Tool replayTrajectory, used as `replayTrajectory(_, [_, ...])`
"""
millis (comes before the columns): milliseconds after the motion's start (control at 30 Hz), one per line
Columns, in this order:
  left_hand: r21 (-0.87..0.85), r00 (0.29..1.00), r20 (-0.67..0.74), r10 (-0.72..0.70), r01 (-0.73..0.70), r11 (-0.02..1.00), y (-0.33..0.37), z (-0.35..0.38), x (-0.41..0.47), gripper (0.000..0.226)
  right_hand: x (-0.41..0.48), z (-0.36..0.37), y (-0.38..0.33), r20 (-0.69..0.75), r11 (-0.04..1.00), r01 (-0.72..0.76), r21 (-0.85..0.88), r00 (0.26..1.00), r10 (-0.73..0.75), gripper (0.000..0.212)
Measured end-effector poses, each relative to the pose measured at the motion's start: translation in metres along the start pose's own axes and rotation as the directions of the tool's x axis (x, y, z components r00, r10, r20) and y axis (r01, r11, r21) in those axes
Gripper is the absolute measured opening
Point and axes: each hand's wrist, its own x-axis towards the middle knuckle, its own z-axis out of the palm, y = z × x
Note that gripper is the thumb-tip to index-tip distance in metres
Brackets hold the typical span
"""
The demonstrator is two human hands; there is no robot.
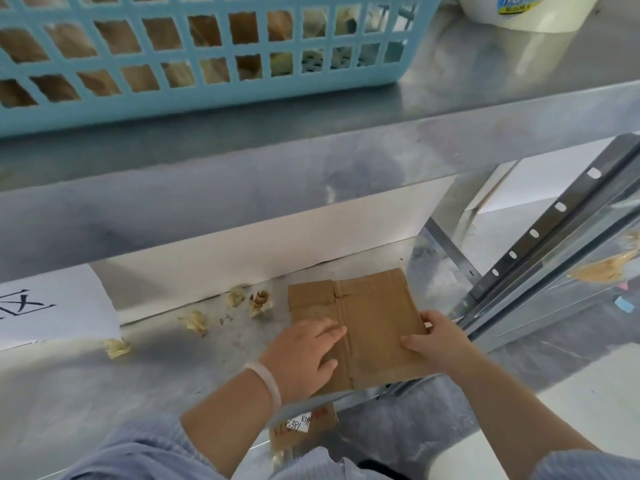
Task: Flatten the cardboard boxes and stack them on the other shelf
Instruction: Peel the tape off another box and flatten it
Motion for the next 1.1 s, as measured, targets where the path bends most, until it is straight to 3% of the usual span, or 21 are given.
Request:
replayTrajectory(167, [0.128, 0.992, 0.038, -0.124, 0.119, 0.985, -0.001, 0.016, 0.011, 0.071, -0.003, 0.007, 0.0, -0.099, 0.984, 0.044, -0.174, 0.993, -0.062, 0.073])
replayTrajectory(267, [0.128, 0.988, 0.047, -0.146, 0.139, 0.982, -0.004, 0.022, 0.013, 0.077, -0.002, 0.009, -0.002, -0.13, 0.857, 0.123, -0.5, 0.968, -0.215, 0.082])
replayTrajectory(333, [0.149, 0.988, 0.061, -0.144, 0.134, 0.98, -0.004, 0.024, 0.015, 0.083, 0.0, 0.013, -0.005, -0.032, 0.728, 0.266, -0.632, 0.93, -0.367, 0.087])
replayTrajectory(400, [0.165, 0.987, 0.062, -0.147, 0.135, 0.977, -0.002, 0.026, 0.016, 0.089, 0.003, 0.021, -0.007, 0.123, 0.644, 0.413, -0.644, 0.887, -0.446, 0.085])
replayTrajectory(533, [0.156, 0.986, 0.03, -0.165, 0.159, 0.975, 0.0, 0.032, 0.016, 0.089, 0.005, 0.036, 0.002, 0.179, 0.531, 0.428, -0.731, 0.872, -0.456, 0.089])
replayTrajectory(767, [0.049, 0.981, -0.07, -0.179, 0.183, 0.982, 0.0, 0.03, 0.013, 0.086, 0.008, 0.038, 0.002, 0.092, 0.617, 0.392, -0.683, 0.883, -0.459, 0.081])
replayTrajectory(900, [-0.049, 0.937, -0.147, -0.318, 0.314, 0.948, 0.001, 0.032, 0.0, 0.086, 0.007, 0.029, 0.006, 0.013, 0.712, 0.313, -0.629, 0.919, -0.393, 0.088])
replayTrajectory(1100, [0.083, 0.928, -0.081, -0.364, 0.37, 0.925, 0.001, 0.034, -0.005, 0.087, 0.004, 0.034, 0.016, -0.026, 0.656, 0.244, -0.715, 0.927, -0.373, 0.096])
